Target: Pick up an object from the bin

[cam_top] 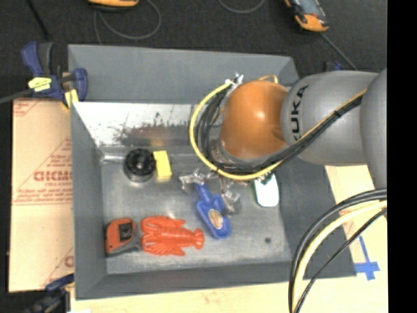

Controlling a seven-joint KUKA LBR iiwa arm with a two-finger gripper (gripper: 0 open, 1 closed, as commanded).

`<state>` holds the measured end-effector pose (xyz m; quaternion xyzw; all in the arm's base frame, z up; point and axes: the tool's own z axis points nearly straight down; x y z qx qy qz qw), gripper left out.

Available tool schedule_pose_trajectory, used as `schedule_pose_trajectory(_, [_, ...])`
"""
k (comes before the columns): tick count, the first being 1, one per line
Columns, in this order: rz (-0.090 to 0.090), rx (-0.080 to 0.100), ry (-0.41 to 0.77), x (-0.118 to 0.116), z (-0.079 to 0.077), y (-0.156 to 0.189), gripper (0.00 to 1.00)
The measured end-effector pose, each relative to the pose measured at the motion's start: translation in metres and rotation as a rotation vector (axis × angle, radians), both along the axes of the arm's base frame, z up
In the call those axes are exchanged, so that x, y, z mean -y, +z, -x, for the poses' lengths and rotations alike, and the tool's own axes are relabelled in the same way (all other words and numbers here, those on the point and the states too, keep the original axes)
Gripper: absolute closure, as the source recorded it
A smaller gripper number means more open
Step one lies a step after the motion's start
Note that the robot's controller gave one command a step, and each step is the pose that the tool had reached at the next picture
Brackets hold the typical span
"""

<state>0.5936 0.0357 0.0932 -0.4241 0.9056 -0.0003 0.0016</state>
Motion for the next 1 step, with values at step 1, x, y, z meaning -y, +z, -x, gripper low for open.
schedule_pose_trajectory(1, [0.004,0.005,0.339,-0.0237,0.0027,-0.0173,1.0])
